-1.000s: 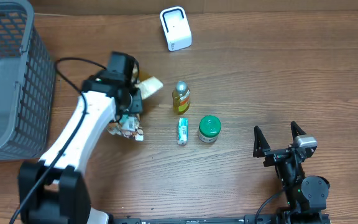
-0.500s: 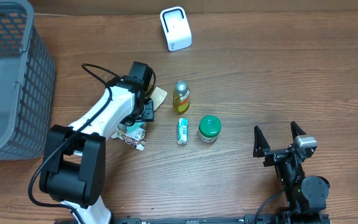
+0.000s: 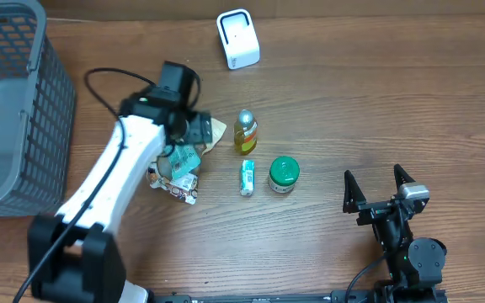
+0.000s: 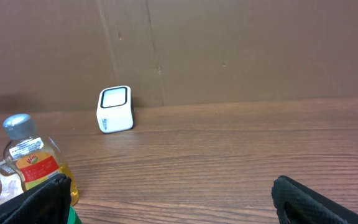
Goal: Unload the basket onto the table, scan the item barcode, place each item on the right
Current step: 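Lower the snack bag onto the table left of the bottle, release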
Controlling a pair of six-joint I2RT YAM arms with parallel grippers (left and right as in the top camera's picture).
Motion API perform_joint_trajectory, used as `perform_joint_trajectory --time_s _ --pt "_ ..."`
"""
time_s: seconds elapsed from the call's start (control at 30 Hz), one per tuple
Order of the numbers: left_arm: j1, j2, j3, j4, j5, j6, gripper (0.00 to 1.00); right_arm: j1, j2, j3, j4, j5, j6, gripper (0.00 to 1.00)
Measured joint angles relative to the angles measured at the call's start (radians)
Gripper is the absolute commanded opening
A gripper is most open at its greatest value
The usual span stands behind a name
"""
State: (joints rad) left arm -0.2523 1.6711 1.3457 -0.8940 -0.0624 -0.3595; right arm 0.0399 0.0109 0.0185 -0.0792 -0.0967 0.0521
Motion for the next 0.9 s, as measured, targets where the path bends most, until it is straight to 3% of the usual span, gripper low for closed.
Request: perform_joint_trajectory --time_s 0.27,0.37,0.9 --pt "0.330 -0.135 0.067 -0.010 -0.006 0.002 1.00 0.000 0.000 0.000 -0.001 0.000 0.000 1.00" --pt "0.392 -0.134 0.067 -0.049 -0.009 0.002 1.00 0.000 0.000 0.000 -0.001 0.000 0.000 1.00" --pt "0.420 -0.134 0.067 -0.052 -0.009 0.002 1.00 0.000 0.000 0.000 -0.001 0.000 0.000 1.00"
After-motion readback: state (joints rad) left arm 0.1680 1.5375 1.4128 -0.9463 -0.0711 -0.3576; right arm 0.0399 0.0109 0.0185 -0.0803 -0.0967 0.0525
